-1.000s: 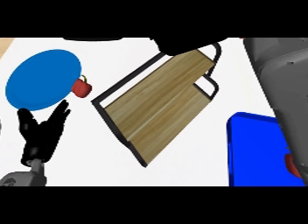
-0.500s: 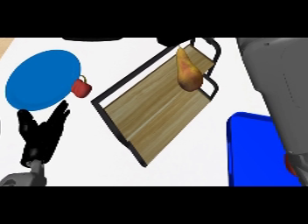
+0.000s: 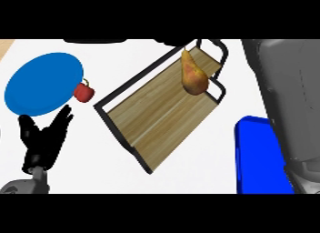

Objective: Pick the pear from the tray and place it in the tiered shelf

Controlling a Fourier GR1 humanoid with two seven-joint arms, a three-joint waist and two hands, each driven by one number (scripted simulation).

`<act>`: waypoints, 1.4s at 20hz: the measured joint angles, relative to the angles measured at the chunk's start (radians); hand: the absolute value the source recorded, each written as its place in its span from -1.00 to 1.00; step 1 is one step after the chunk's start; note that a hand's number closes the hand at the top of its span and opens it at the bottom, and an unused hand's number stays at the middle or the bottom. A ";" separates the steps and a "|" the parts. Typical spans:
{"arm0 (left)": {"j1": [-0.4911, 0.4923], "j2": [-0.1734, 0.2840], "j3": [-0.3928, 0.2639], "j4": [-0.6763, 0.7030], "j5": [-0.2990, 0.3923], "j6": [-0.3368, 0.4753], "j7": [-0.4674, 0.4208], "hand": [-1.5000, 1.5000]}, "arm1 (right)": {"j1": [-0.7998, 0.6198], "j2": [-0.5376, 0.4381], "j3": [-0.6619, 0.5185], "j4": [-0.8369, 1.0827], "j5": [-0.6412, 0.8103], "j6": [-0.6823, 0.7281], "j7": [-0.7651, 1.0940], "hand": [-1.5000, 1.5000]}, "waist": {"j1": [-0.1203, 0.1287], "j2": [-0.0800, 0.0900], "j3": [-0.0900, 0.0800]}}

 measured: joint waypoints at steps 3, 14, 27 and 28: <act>0.003 -0.003 -0.001 -0.011 -0.002 0.000 0.010 0.00 | 0.011 0.032 -0.052 -0.007 -0.052 -0.032 0.027 -1.00 | 0.000 0.000 0.000; 0.009 -0.006 0.008 -0.035 -0.011 0.005 0.031 0.00 | -0.094 0.002 -0.270 0.091 -0.178 -0.183 0.122 -1.00 | 0.004 0.002 -0.001; -0.010 -0.020 0.013 -0.016 -0.020 -0.004 0.027 0.00 | -0.117 -0.305 -0.490 0.372 -0.218 -0.192 0.050 -1.00 | 0.011 0.009 0.000; -0.013 -0.022 0.012 -0.010 -0.022 -0.006 0.021 0.00 | -0.117 -0.329 -0.500 0.400 -0.230 -0.167 0.036 -1.00 | 0.011 0.008 0.000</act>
